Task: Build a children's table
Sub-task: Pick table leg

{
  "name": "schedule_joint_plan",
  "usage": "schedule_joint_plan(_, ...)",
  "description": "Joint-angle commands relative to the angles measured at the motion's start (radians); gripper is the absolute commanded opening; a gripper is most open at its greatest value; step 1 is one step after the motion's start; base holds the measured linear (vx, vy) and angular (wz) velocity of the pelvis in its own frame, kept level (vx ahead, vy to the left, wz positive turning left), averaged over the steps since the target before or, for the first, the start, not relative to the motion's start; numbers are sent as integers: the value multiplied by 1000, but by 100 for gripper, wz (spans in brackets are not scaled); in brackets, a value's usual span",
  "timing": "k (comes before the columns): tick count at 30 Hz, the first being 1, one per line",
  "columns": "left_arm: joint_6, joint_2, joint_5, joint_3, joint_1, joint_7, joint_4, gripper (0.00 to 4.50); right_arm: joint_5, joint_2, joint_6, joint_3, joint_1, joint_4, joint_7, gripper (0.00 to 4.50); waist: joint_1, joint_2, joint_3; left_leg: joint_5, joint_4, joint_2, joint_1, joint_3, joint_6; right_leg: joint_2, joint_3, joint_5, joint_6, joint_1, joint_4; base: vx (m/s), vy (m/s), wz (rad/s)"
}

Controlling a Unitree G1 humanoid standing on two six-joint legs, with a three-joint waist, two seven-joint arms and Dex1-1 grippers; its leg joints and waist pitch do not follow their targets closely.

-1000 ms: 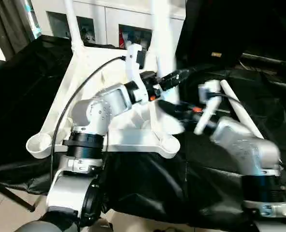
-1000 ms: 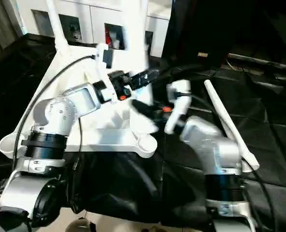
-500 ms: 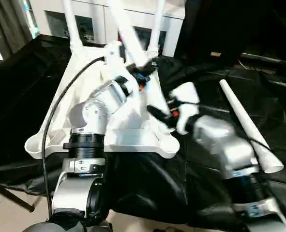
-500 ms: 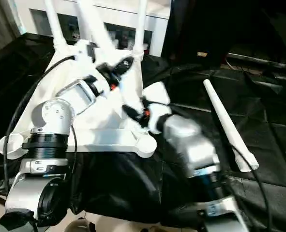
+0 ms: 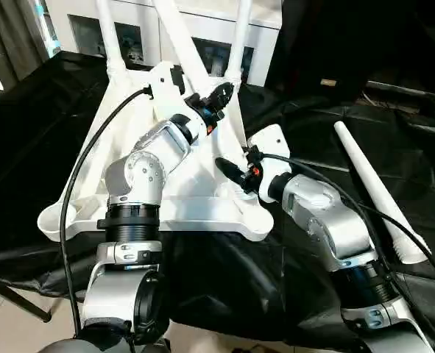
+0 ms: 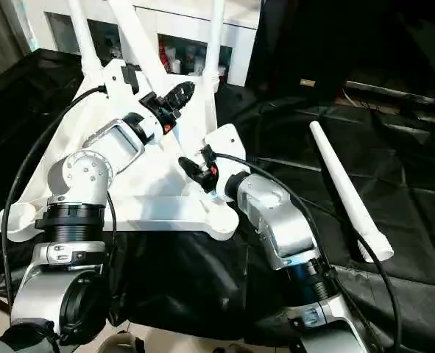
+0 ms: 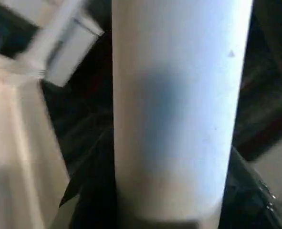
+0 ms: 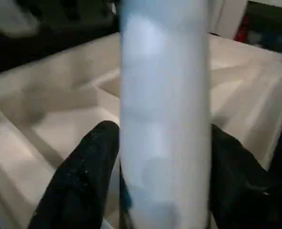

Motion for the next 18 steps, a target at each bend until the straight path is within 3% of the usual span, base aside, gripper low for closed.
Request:
schedule_joint_plan(1,21,44,-1,-80,-8,-138,-46,184,73,-37,56,-36,-8,-21,78,298,2,0,-74,-143,-67,34,16,-12,3,-81,53,-160,-106,55,-78,0,0,0)
schedule_joint_plan(4,53,93,-26,-116,1,-239,-74,184,125,-74,86,-44,7,-46,165,301,1,-1,-74,-140,-67,36,15,-10,-3,-82,53,-142,-118,57,-75,0,0,0)
schedule_joint_plan(5,99,151,-67,-143,7,-356,-108,184,199,-118,141,-61,26,-82,260,301,3,-3,-73,-138,-66,33,16,-8,5,-82,53,-147,-123,60,-75,0,0,0)
schedule_joint_plan(9,160,240,-118,-181,9,-522,-142,184,287,-174,216,-79,44,-119,365,301,5,-3,-73,-115,-64,34,14,-6,11,-83,53,-132,-152,58,-71,0,0,0)
schedule_joint_plan(14,172,287,-145,-212,12,-631,-167,184,356,-199,261,-82,51,-158,426,301,6,-2,-71,-141,-67,37,16,-7,-10,-87,53,-215,-140,57,-78,0,0,0)
schedule_joint_plan(17,204,284,-203,-194,10,-669,-189,184,370,-219,294,-67,55,-160,441,265,6,-2,-72,-135,-66,38,15,-7,-17,-87,53,-205,-142,56,-75,0,0,0)
schedule_joint_plan(18,208,281,-210,-190,9,-670,-192,184,366,-220,296,-62,55,-155,440,265,5,-9,-73,-130,-65,37,15,-6,-16,-86,52,-192,-148,56,-75,0,0,0)
